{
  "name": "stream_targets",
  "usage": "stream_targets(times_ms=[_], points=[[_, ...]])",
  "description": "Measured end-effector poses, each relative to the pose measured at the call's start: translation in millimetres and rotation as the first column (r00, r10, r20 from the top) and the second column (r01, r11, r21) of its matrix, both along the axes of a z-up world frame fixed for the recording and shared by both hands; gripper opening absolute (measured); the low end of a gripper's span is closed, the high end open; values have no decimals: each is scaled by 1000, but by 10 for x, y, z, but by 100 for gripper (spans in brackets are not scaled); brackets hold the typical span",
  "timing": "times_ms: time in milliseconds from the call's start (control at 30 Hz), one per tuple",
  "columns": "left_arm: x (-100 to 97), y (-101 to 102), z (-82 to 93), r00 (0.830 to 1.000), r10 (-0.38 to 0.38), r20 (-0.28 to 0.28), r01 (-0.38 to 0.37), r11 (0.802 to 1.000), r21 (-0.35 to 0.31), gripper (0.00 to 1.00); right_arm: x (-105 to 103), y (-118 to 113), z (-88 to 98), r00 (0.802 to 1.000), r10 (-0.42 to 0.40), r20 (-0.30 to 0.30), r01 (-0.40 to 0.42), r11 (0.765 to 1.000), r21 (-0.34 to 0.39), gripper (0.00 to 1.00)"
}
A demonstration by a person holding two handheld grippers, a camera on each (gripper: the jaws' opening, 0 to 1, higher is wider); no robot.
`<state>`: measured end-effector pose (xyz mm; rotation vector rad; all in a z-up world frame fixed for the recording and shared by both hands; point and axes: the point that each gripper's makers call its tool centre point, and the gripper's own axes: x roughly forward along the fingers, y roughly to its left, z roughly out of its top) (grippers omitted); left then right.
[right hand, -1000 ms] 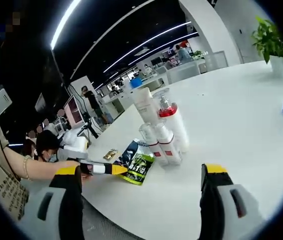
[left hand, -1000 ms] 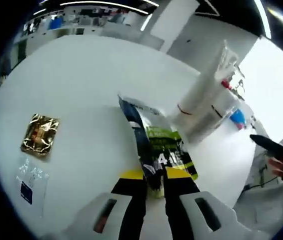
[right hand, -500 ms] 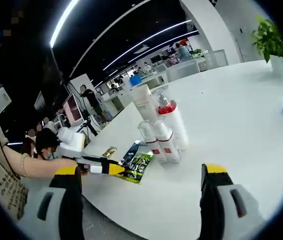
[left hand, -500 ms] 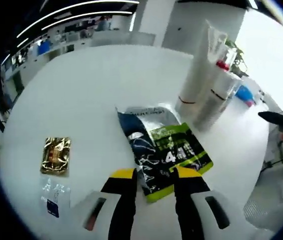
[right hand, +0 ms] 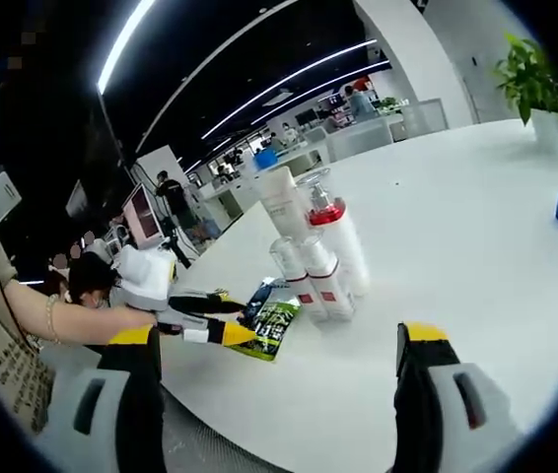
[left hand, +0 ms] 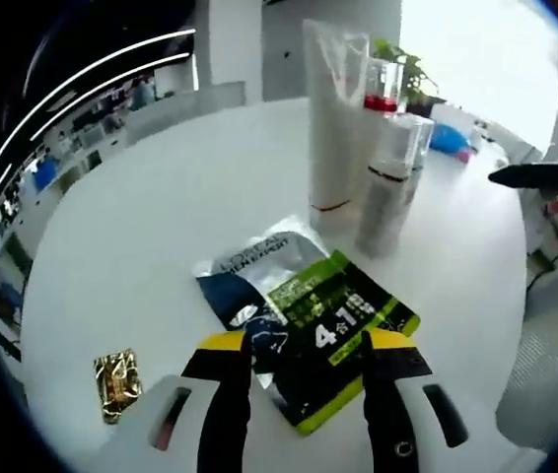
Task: Arrange the skincare products in the storage area until every visible bottle or jar stands upright without overlapping.
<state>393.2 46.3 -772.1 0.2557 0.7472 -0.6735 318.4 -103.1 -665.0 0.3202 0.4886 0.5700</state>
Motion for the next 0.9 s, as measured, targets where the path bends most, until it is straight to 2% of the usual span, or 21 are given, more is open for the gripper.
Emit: stream_targets(times_ms=[67, 100, 200, 400, 900], points=[[11, 34, -72, 1000, 10, -15, -10, 1000, 19, 45, -1, -3, -1, 1000, -2, 0, 2, 1000, 1, 100], [44, 1, -27, 1000, 20, 5, -20, 1000, -18, 44, -2, -5, -2, 1000, -3, -2, 3, 1000, 2, 100], [30, 6, -32, 1000, 15, -5, -15, 1000, 4, 45, -2, -13, -2, 1000, -7, -2, 7, 1000, 6, 100], [52, 15, -43, 999, 36, -20, -36, 999, -5, 45, -3, -13, -4, 1000, -7, -2, 7, 1000, 4, 100], [83, 21, -40, 999, 35, -19, -35, 999, -8, 45, -9, -2, -16, 1000, -2, -5, 2, 1000, -2, 100]])
